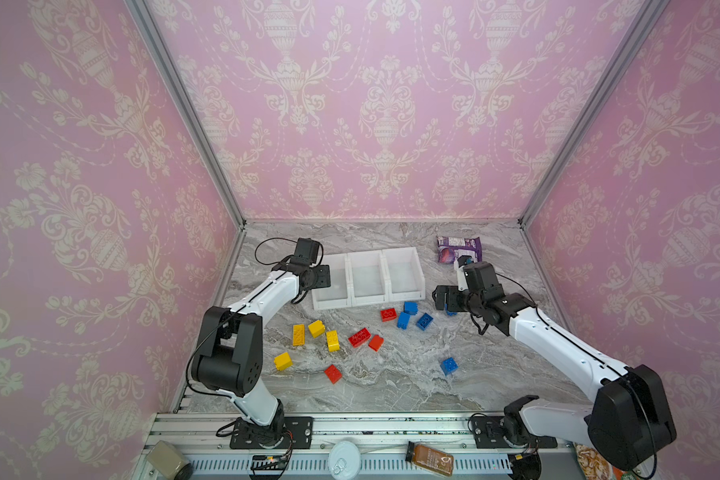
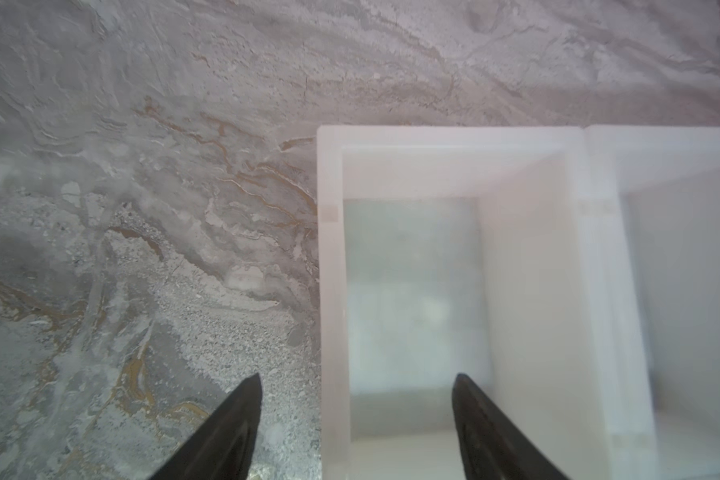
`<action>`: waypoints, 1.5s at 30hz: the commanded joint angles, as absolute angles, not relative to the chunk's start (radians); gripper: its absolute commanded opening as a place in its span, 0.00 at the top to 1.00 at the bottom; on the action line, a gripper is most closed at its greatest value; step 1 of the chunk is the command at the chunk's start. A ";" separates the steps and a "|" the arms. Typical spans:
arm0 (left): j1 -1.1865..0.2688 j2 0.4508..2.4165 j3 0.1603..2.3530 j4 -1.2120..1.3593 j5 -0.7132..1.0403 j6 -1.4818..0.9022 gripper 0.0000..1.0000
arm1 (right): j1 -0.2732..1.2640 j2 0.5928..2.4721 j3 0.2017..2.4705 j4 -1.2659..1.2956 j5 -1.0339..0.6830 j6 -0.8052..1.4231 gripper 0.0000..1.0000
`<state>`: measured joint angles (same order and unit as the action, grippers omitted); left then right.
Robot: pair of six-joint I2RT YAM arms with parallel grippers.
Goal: Sort the legos into containers by color
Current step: 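Lower the right gripper and grasp a blue brick while the left gripper hovers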
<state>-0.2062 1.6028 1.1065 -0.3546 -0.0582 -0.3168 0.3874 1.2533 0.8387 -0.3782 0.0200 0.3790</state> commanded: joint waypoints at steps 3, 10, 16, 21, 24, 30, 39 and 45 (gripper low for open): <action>-0.213 1.481 1.029 -0.260 0.015 -0.331 0.08 | 0.472 1.200 0.793 -0.636 -0.021 0.526 0.00; -0.212 1.419 0.960 -0.218 0.158 -0.353 0.01 | 0.586 1.206 0.731 -0.761 0.003 0.649 0.00; -0.212 1.382 0.917 -0.179 0.218 -0.373 0.01 | 0.669 1.220 0.670 -0.729 0.069 0.701 0.00; -0.212 1.380 0.913 -0.182 0.230 -0.366 0.01 | 0.732 1.277 0.680 -0.712 0.112 0.675 0.02; -0.212 1.378 0.908 -0.175 0.235 -0.366 0.01 | 0.749 1.321 0.692 -0.717 0.130 0.665 0.09; -0.212 1.356 0.891 -0.162 0.247 -0.374 0.01 | 0.764 1.338 0.692 -0.695 0.142 0.658 0.28; -0.212 1.330 0.867 -0.165 0.241 -0.371 0.01 | 0.784 1.354 0.702 -0.711 0.148 0.657 0.52; -0.211 1.321 0.855 -0.162 0.238 -0.373 0.01 | 0.794 1.355 0.715 -0.723 0.158 0.657 0.63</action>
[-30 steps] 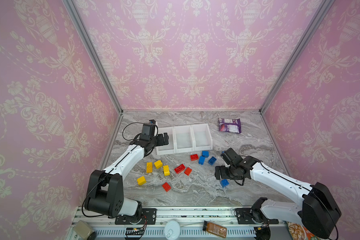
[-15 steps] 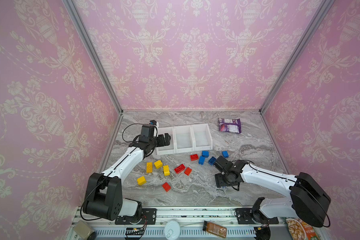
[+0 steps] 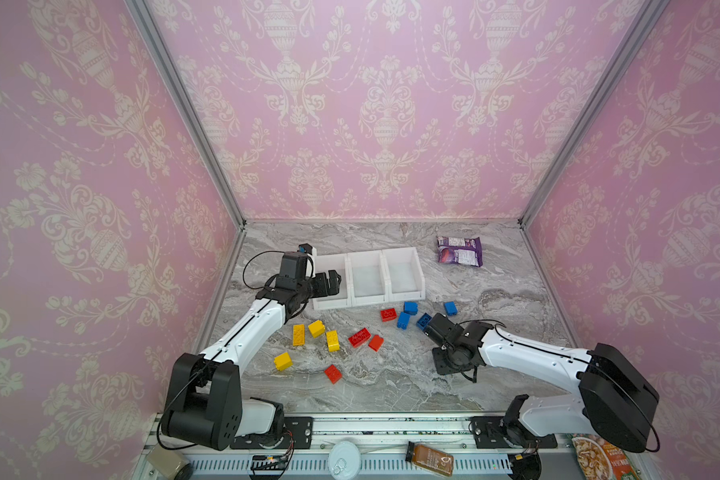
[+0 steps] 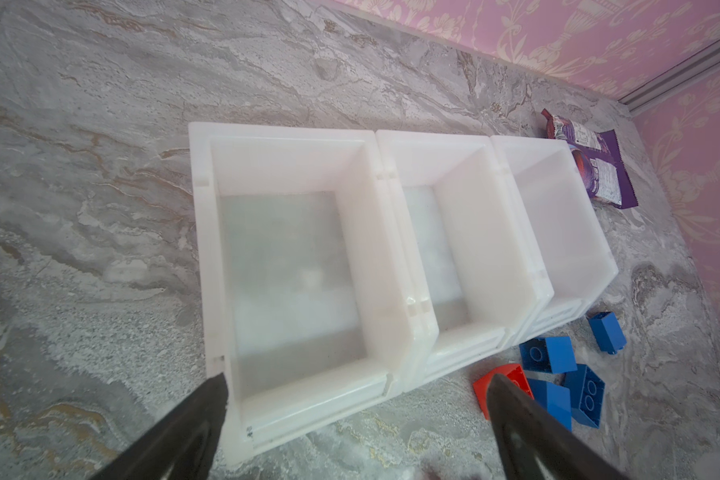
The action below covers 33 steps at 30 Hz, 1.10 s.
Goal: Sort the legos into containers by color
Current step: 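Lower the right gripper and grasp a blue brick while the left gripper hovers, then carry the blue brick into the bin compartment farthest from the left arm and release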
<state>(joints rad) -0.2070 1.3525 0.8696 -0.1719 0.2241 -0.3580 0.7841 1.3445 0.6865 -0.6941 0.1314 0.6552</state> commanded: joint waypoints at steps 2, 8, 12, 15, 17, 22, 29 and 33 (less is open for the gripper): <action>-0.211 1.316 0.850 -0.160 0.239 -0.376 0.01 | 0.795 1.356 0.722 -0.725 0.161 0.656 0.66; -0.211 1.295 0.824 -0.144 0.255 -0.403 0.01 | 0.800 1.349 0.776 -0.739 0.165 0.643 0.71; -0.212 1.269 0.796 -0.138 0.268 -0.429 0.01 | 0.796 1.341 0.856 -0.750 0.203 0.610 0.71; -0.211 1.246 0.770 -0.140 0.265 -0.458 0.01 | 0.776 1.356 0.927 -0.742 0.217 0.557 0.71; -0.210 1.237 0.755 -0.141 0.267 -0.471 0.01 | 0.745 1.374 0.969 -0.722 0.209 0.525 0.71; -0.212 1.202 0.700 -0.155 0.271 -0.484 0.01 | 0.663 1.454 1.092 -0.644 0.170 0.440 0.72; -0.211 1.125 0.630 -0.167 0.255 -0.499 0.01 | 0.604 1.660 1.346 -0.612 0.168 0.318 0.73; -0.211 1.094 0.599 -0.191 0.234 -0.509 0.01 | 0.568 1.772 1.458 -0.601 0.146 0.289 0.73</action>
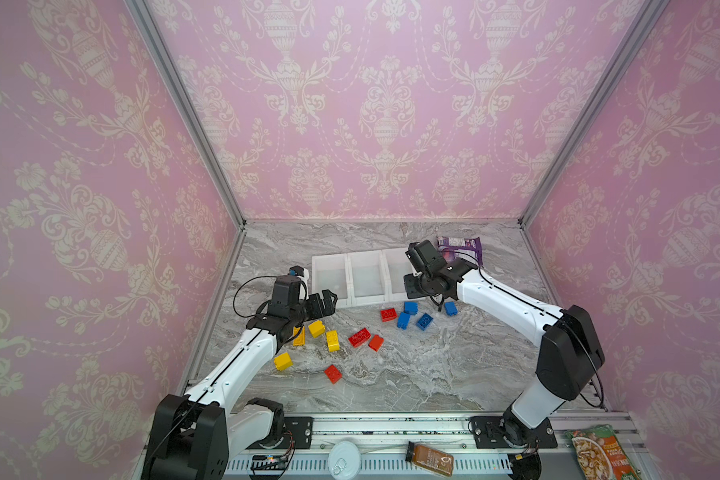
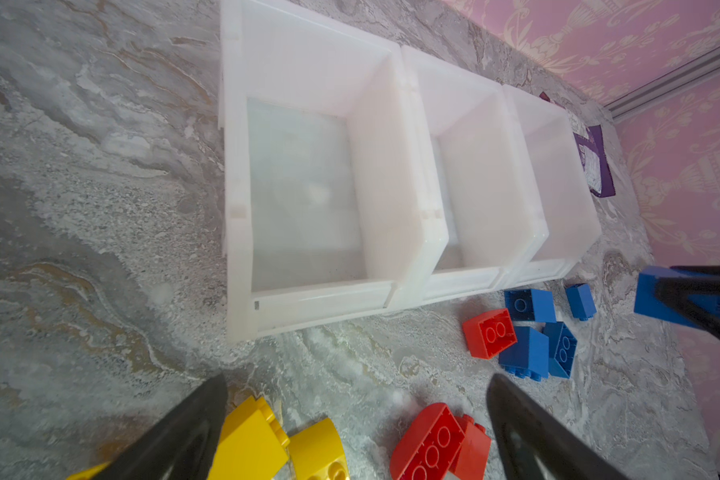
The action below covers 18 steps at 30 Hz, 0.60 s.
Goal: Sort the legos into containers by color
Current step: 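Carry the blue brick into the bin compartment farthest from the left arm and release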
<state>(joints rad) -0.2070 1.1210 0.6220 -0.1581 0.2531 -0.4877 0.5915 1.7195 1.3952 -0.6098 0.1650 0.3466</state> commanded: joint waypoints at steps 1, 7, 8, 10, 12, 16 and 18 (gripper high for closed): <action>-0.211 1.087 0.594 -0.199 0.228 -0.514 0.01 | 0.562 1.797 1.480 -0.601 0.141 0.285 0.73; -0.210 1.053 0.569 -0.249 0.179 -0.540 0.01 | 0.543 1.939 1.605 -0.603 0.117 0.265 0.74; -0.211 1.051 0.566 -0.255 0.172 -0.544 0.01 | 0.542 1.960 1.620 -0.603 0.113 0.265 0.74; -0.211 1.045 0.562 -0.267 0.159 -0.553 0.01 | 0.541 1.999 1.644 -0.601 0.106 0.268 0.74; -0.211 1.037 0.557 -0.274 0.146 -0.562 0.01 | 0.540 2.039 1.667 -0.604 0.104 0.272 0.74; -0.212 1.033 0.561 -0.307 0.115 -0.570 0.01 | 0.535 2.092 1.698 -0.618 0.107 0.276 0.74; -0.211 1.038 0.570 -0.336 0.098 -0.568 0.01 | 0.529 2.104 1.701 -0.620 0.106 0.279 0.73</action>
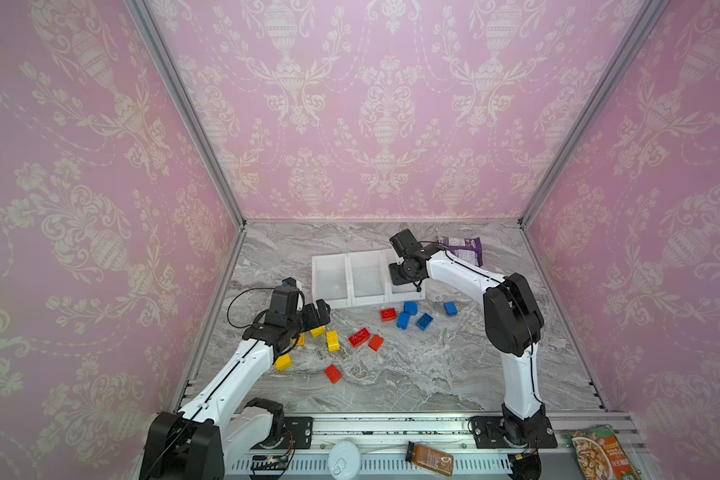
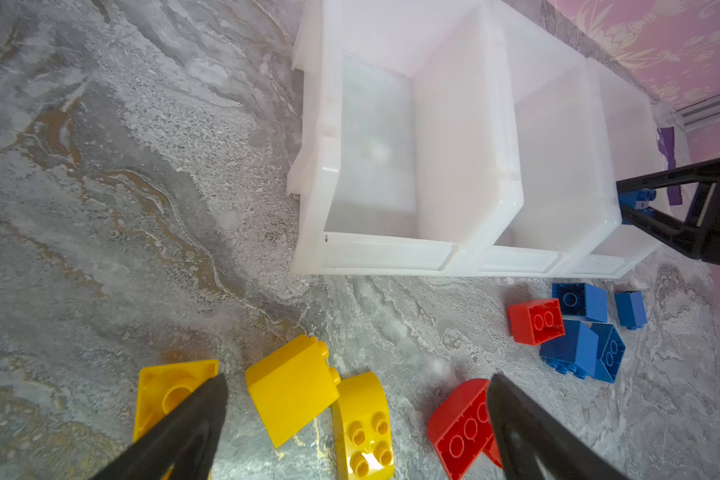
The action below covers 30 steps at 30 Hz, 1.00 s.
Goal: Sort the legos into containers by color
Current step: 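Carry the blue brick into the bin compartment farthest from the left arm and release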
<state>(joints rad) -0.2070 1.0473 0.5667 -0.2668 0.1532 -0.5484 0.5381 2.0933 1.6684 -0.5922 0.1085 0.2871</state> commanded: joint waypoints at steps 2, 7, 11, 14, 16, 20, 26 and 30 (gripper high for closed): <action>-0.211 1.045 0.578 -0.360 0.085 -0.566 0.01 | 0.525 2.108 1.700 -0.621 0.102 0.281 0.69; -0.211 1.073 0.611 -0.421 0.053 -0.563 0.02 | 0.523 2.100 1.691 -0.622 0.100 0.280 0.56; -0.211 1.095 0.651 -0.478 0.038 -0.571 0.04 | 0.523 2.083 1.685 -0.621 0.095 0.278 0.47; -0.212 1.117 0.688 -0.525 0.034 -0.584 0.04 | 0.523 2.066 1.677 -0.624 0.089 0.279 0.45; -0.212 1.132 0.711 -0.551 0.038 -0.596 0.05 | 0.522 2.046 1.664 -0.618 0.084 0.285 0.44; -0.220 1.188 0.785 -0.626 0.062 -0.632 0.09 | 0.523 1.978 1.616 -0.605 0.076 0.300 0.43; -0.265 1.277 0.881 -0.731 0.078 -0.667 0.11 | 0.541 1.853 1.508 -0.602 0.048 0.324 0.33; -0.291 1.338 0.904 -0.759 0.075 -0.712 0.13 | 0.554 1.754 1.421 -0.594 0.023 0.346 0.26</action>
<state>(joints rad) -0.2764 1.3022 0.8783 -0.6796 0.0723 -0.6567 0.5400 1.8149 1.4704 -0.5869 0.0498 0.3180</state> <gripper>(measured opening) 0.870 0.731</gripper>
